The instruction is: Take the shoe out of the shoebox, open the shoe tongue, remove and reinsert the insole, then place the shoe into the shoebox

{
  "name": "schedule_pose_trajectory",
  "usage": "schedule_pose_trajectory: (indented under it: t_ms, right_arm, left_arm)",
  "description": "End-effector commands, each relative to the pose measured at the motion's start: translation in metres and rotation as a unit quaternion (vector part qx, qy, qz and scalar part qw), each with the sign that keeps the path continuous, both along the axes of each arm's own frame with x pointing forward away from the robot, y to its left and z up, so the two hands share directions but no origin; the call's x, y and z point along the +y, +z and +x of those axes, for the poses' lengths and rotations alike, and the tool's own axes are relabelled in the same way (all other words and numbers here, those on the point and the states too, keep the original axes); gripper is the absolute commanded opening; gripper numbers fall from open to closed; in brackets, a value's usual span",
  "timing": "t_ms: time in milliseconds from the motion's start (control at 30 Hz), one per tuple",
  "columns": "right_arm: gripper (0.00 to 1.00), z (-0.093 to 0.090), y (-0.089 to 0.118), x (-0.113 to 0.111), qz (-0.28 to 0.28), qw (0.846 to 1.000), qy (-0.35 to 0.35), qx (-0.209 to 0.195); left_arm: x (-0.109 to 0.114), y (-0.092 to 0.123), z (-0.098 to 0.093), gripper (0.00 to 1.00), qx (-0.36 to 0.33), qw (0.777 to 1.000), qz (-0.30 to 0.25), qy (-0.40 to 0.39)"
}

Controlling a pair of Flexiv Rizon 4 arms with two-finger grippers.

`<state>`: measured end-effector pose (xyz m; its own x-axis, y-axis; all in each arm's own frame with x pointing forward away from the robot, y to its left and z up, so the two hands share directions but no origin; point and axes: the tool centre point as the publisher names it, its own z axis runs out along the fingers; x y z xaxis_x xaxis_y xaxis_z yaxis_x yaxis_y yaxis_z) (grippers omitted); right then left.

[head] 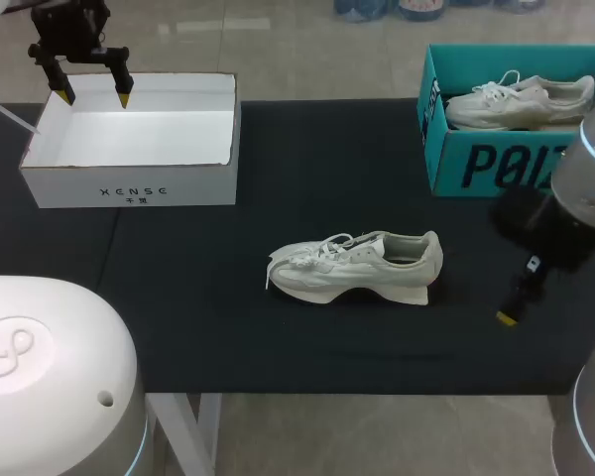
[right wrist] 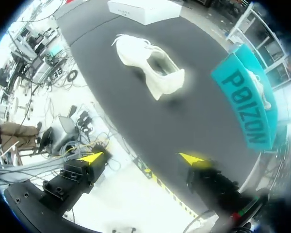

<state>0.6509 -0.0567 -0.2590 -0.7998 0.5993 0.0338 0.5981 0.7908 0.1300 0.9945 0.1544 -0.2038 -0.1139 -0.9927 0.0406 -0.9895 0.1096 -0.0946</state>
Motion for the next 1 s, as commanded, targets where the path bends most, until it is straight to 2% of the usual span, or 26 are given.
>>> schedule_pose_trajectory:
  t_ms: [33,67,100,133,200,700,767,800,900,1000]
  right_arm:
    - [1.00,-0.015,0.005,-0.018,0.230,0.874,0.422,-0.071]
    - [1.00,-0.019,0.008,-0.019,0.262,0.832,0.481,-0.088]
    - [1.00,-0.026,0.012,-0.020,0.253,0.809,0.517,-0.120]
    - [1.00,-0.027,0.014,-0.021,0.237,0.818,0.510,-0.124]
    - [1.00,-0.027,0.021,-0.025,0.257,0.808,0.511,-0.143]
    - [1.00,-0.027,0.021,-0.025,0.257,0.808,0.511,-0.143]
    - [1.00,-0.018,0.015,-0.016,0.269,0.814,0.497,-0.134]
    - [1.00,-0.009,0.008,-0.012,0.298,0.805,0.492,-0.144]
    - [1.00,0.004,-0.003,-0.007,0.351,0.800,0.460,-0.157]
    - [1.00,0.014,-0.015,-0.003,0.371,0.803,0.435,-0.170]
  left_arm:
    - [0.000,0.000,-0.001,1.00,-0.001,1.000,0.001,0.000]
    - [0.000,0.000,-0.001,1.00,-0.001,1.000,0.001,0.000]
    - [0.000,0.000,-0.001,1.00,-0.001,1.000,0.001,0.000]
    - [0.000,0.000,-0.001,1.00,-0.001,1.000,0.001,0.000]
    - [0.000,0.000,-0.001,1.00,-0.001,1.000,0.001,0.000]
    - [0.000,0.000,-0.001,1.00,-0.001,1.000,0.001,0.000]
    - [0.000,0.000,-0.001,1.00,-0.001,1.000,0.001,0.000]
    - [0.000,0.000,-0.001,1.00,-0.001,1.000,0.001,0.000]
    - [0.000,0.000,-0.001,1.00,-0.001,1.000,0.001,0.000]
    - [0.000,0.000,-0.001,1.00,-0.001,1.000,0.001,0.000]
